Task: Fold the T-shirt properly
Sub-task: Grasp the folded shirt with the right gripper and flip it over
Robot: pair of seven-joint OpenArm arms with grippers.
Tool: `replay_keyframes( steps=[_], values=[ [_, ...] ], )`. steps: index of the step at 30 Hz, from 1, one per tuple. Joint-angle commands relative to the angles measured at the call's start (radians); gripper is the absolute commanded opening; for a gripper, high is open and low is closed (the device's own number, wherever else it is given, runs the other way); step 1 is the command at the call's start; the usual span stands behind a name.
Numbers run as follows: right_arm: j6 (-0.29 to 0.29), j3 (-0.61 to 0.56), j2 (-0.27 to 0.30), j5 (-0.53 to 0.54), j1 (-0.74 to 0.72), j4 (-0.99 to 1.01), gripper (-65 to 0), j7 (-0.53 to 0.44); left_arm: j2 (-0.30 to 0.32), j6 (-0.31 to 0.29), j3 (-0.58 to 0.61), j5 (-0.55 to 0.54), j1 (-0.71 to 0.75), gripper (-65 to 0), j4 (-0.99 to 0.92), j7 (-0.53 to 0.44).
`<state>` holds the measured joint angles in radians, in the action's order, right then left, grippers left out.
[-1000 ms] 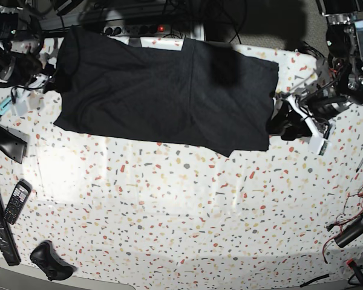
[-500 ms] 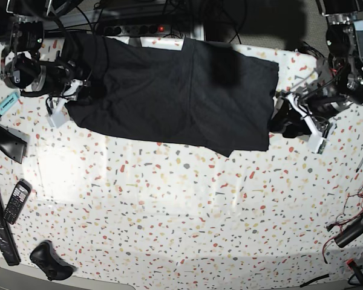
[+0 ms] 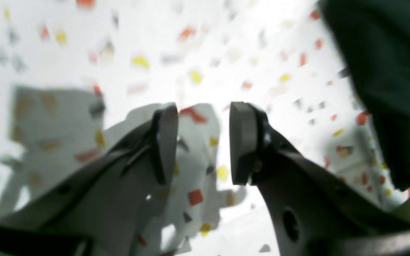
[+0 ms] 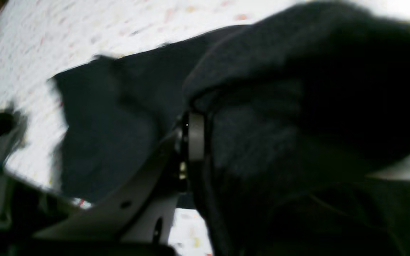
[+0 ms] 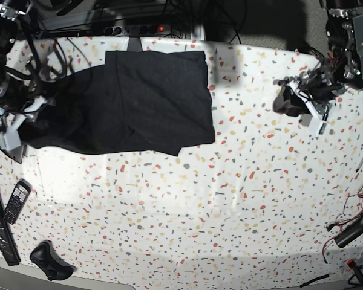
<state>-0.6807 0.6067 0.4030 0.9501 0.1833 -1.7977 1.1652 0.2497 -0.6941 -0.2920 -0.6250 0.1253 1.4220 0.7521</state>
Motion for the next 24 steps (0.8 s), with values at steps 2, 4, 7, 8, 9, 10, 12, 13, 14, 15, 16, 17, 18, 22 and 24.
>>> replay_keyframes(
  steps=[2,4,7,8,9,10,12,13,14,15,16,17,18,22,24],
  values=[
    [0.001,-0.032,-0.016,0.026,-0.014,-0.082,-65.0,-0.021,0.011,-0.004,-0.001,-0.061,-0.01,-41.8,-0.037,-0.014],
    [0.001,-0.083,-0.061,0.022,-0.014,-0.134,-65.0,-0.021,0.011,-0.004,-0.001,-0.095,-0.009,-41.8,-0.074,-0.013],
    [0.0,-0.179,-0.135,0.02,-0.018,-0.176,-65.0,-0.021,0.011,-0.004,-0.001,-0.102,-0.009,-41.8,-0.101,-0.013],
    [0.0,-0.214,-0.158,0.018,-0.021,-0.179,-65.0,-0.022,0.011,-0.004,-0.001,-0.102,-0.008,-41.8,-0.101,-0.011],
    [0.001,-0.249,-0.18,0.008,-0.024,-0.179,-65.0,-0.022,0.011,-0.004,-0.001,-0.103,-0.009,-41.8,-0.101,-0.005],
    [0.001,-0.285,-0.204,-0.015,-0.027,-0.179,-65.0,-0.022,0.011,-0.004,-0.001,-0.106,-0.009,-41.8,-0.101,-0.004],
    [0.006,-0.353,-0.249,-0.07,-0.035,-0.179,-65.0,-0.022,0.011,-0.004,-0.001,-0.121,-0.009,-41.8,-0.101,-0.002],
    [0.012,-0.385,-0.271,-0.095,-0.038,-0.179,-65.0,-0.022,0.011,-0.004,-0.001,-0.121,-0.009,-41.8,-0.101,0.0],
    [0.017,-0.415,-0.292,-0.119,-0.04,-0.179,-65.0,-0.029,0.011,-0.004,-0.001,-0.122,-0.009,-41.8,-0.101,0.003],
    [0.02,-0.444,-0.312,-0.143,-0.043,-0.179,-65.0,-0.042,0.011,-0.004,-0.001,-0.122,-0.009,-41.8,-0.101,0.003],
    [0.025,-0.47,-0.333,-0.172,-0.045,-0.179,-65.0,-0.053,0.011,-0.004,-0.001,-0.121,-0.009,-41.8,-0.101,0.003],
    [0.025,-0.495,-0.354,-0.203,-0.046,-0.179,-65.0,-0.066,0.011,-0.004,-0.001,-0.121,-0.009,-41.8,-0.101,0.004],
    [0.025,-0.52,-0.373,-0.233,-0.048,-0.179,-65.0,-0.079,0.011,-0.004,-0.001,-0.121,-0.009,-41.8,-0.101,0.006],
    [0.024,-0.618,-0.426,-0.256,-0.054,-0.179,-43.6,-0.1,0.011,-0.004,-0.001,-0.144,-0.009,-41.8,-0.101,0.018],
    [0.024,-0.66,-0.443,-0.256,-0.056,-0.179,-39.5,-0.109,0.012,-0.004,-0.001,-0.146,-0.009,-41.8,-0.101,0.018]
  ],
)
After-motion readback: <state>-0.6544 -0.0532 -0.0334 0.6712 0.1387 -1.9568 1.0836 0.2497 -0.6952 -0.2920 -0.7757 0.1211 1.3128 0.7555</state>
